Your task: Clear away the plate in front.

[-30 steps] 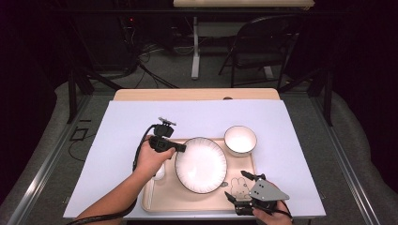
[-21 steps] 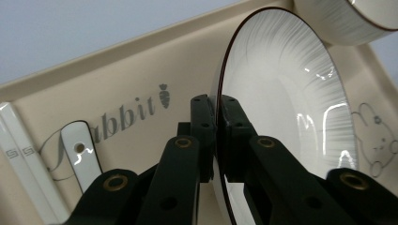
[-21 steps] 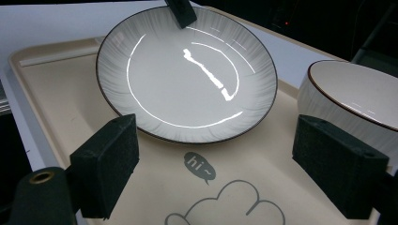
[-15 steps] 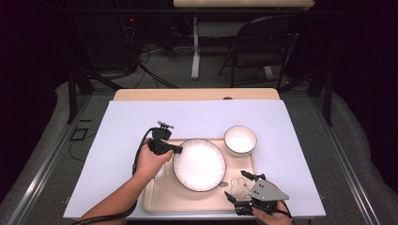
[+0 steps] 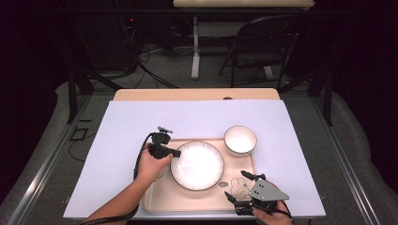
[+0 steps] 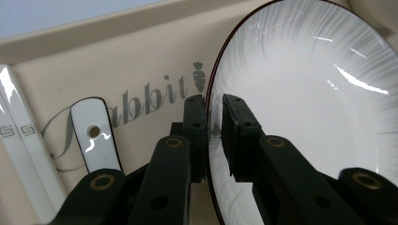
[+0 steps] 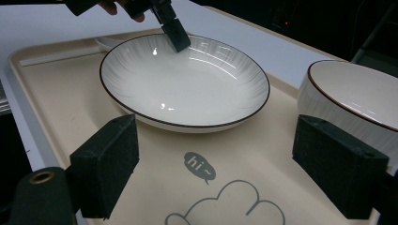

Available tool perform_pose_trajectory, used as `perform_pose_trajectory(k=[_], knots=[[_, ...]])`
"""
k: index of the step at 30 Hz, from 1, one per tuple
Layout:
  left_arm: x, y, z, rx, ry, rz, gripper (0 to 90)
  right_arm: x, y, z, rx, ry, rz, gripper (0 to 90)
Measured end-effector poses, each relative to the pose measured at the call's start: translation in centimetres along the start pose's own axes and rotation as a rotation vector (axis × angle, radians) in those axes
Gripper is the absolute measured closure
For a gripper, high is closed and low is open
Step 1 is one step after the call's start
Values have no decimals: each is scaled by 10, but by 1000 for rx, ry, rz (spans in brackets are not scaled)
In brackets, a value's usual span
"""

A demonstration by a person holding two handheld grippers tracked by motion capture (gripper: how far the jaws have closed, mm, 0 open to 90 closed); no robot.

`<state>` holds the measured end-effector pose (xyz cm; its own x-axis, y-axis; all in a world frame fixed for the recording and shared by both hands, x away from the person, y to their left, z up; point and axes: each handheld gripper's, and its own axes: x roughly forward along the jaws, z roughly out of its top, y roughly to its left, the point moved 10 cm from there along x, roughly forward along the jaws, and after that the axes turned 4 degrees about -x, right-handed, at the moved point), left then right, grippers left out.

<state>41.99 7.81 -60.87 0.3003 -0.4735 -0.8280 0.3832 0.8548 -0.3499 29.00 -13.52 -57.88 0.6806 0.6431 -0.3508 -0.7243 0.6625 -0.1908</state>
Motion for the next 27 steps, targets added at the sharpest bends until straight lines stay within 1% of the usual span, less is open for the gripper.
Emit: perform_pose_trajectory(k=[2, 6, 10, 12, 16, 17, 18, 19, 21, 23, 27], knots=[[2, 1, -2, 1, 4, 8, 791, 0, 0, 0, 0, 0, -1, 142], [2, 1, -1, -4, -13, -6, 770, 0, 0, 0, 1, 0, -1, 142], [0, 0, 0, 9, -28, -6, 700, 0, 1, 0, 0, 1, -1, 143], [-1, -2, 0, 8, -45, -12, 647, 0, 1, 0, 0, 1, -1, 142], [-4, -3, 1, 35, -82, 10, 542, 0, 0, 0, 0, 0, -1, 143], [-5, -4, 2, 51, -99, 19, 519, 0, 0, 0, 0, 1, -1, 143], [-5, -4, 2, 57, -109, 29, 486, 0, 0, 0, 0, 1, -1, 142], [-7, -3, 2, 79, -114, 44, 470, 0, 0, 0, 1, 0, -1, 142], [-9, -4, 2, 94, -129, 57, 446, 0, 1, 0, 0, 1, -2, 143], [-12, -6, 2, 103, -145, 52, 435, 0, 1, 0, -1, 0, -2, 142], [-20, -7, 1, 129, -174, 60, 421, 0, 1, 0, -2, 1, -2, 142]])
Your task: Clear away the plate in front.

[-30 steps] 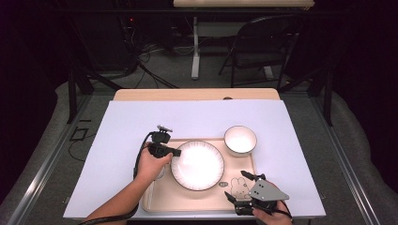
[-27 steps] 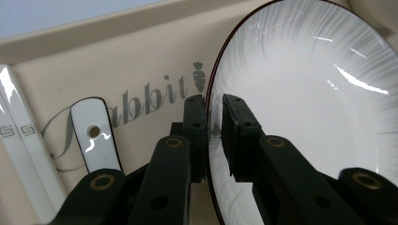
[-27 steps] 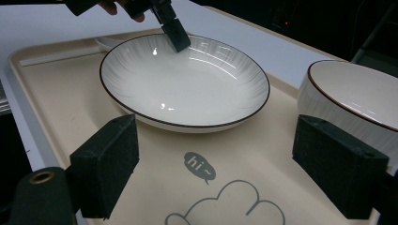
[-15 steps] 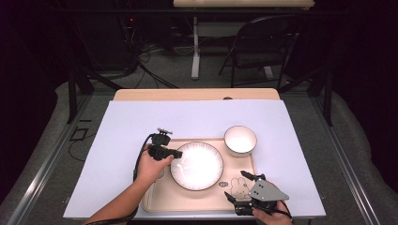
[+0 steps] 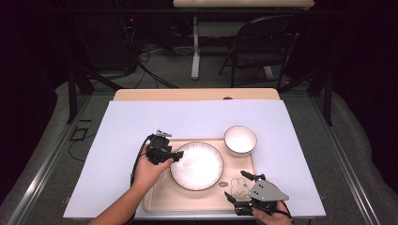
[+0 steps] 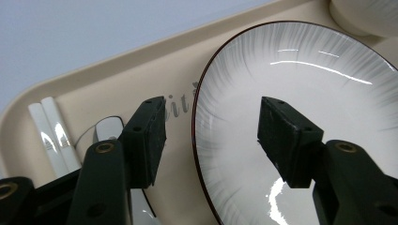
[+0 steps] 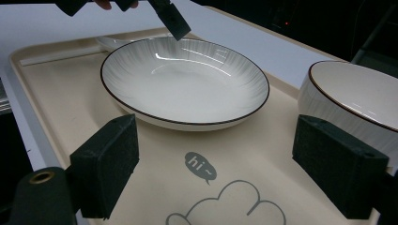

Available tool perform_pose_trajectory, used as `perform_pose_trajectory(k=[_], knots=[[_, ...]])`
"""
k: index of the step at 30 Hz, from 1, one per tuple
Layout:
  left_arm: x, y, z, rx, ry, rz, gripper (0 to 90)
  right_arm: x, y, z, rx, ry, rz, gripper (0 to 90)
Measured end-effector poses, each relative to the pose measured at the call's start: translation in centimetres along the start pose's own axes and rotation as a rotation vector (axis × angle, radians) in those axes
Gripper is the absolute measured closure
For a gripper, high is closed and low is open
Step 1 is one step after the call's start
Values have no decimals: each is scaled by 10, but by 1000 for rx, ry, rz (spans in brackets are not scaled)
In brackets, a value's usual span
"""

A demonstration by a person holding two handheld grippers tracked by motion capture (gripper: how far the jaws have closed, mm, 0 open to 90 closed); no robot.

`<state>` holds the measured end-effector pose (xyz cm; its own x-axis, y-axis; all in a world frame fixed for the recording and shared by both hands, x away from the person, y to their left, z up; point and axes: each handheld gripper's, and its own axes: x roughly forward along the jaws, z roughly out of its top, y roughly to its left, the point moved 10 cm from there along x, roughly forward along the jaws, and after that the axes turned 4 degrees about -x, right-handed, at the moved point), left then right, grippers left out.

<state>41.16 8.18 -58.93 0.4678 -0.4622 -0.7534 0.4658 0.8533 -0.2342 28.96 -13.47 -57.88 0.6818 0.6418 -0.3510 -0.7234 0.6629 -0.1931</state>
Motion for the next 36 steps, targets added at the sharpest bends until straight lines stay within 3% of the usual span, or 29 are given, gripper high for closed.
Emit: perform_pose_trajectory(k=[4, 5, 12, 13, 19, 24, 29, 36], knots=[[-13, 3, 1, -5, -46, 0, 405, 0, 0, 0, 0, 0, 0, 142], [-31, 15, 1, -57, -114, -6, 402, 0, 0, 0, 0, 0, 0, 143], [-31, 15, 1, -57, -114, -6, 401, 0, 0, 0, -4, 2, 0, 142], [-36, 21, -2, -83, -137, -2, 401, 0, 0, 0, -4, 2, 0, 142], [-46, 37, -13, -104, -168, 40, 396, 0, 1, 0, -4, 3, 1, 143], [-50, 51, -25, -156, -196, 61, 391, 1, 1, 0, -4, 3, 0, 143], [-54, 68, -36, -161, -215, 134, 384, 1, 1, 0, -8, 2, -1, 142], [-61, 81, -38, -202, -253, 144, 376, 1, 1, 0, -7, 3, 0, 142]])
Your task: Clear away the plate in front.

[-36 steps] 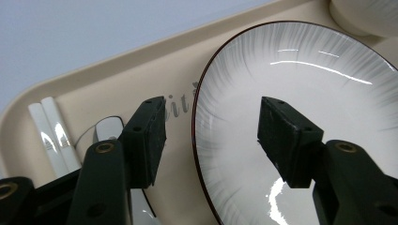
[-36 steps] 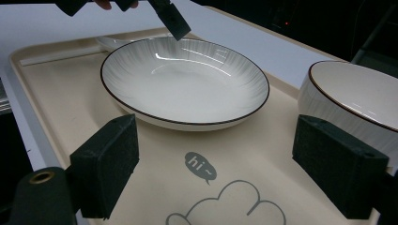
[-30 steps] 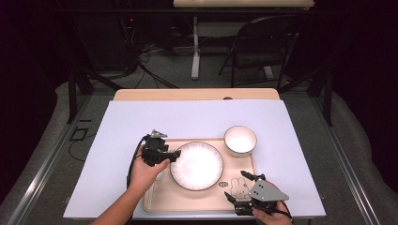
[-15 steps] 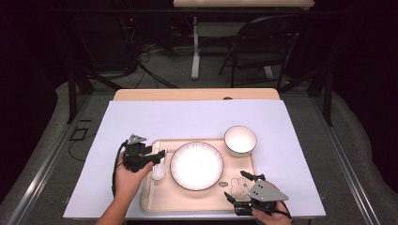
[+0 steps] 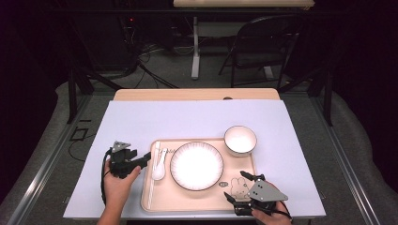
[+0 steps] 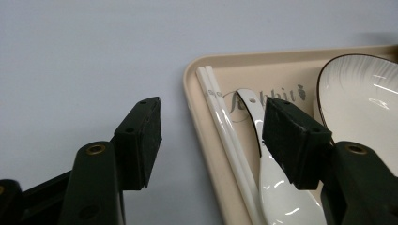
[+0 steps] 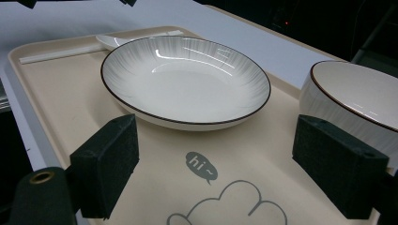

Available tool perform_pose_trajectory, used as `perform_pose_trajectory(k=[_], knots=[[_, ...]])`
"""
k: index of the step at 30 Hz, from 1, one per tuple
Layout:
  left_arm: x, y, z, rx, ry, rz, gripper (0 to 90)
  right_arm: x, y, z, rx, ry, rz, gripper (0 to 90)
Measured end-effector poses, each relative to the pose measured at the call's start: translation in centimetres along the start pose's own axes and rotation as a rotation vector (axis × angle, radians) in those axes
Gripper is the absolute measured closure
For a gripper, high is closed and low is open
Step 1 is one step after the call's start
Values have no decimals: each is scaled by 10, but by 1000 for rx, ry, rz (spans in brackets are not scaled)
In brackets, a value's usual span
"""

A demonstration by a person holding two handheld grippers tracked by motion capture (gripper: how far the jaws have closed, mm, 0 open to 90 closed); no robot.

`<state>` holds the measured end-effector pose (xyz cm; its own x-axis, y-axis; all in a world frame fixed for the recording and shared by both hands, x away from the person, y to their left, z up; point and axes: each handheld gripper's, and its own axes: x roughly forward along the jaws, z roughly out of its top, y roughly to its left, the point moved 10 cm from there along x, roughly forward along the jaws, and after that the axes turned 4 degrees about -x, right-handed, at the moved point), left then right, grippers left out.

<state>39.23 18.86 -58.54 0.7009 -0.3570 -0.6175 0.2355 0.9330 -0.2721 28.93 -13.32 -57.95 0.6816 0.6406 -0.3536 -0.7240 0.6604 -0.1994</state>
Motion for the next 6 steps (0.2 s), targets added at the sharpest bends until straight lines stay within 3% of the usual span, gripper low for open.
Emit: perform_pose_trajectory(k=[6], knots=[[-1, 7, -6, -42, -5, -7, 371, 0, 0, 0, 4, 1, -1, 143]])
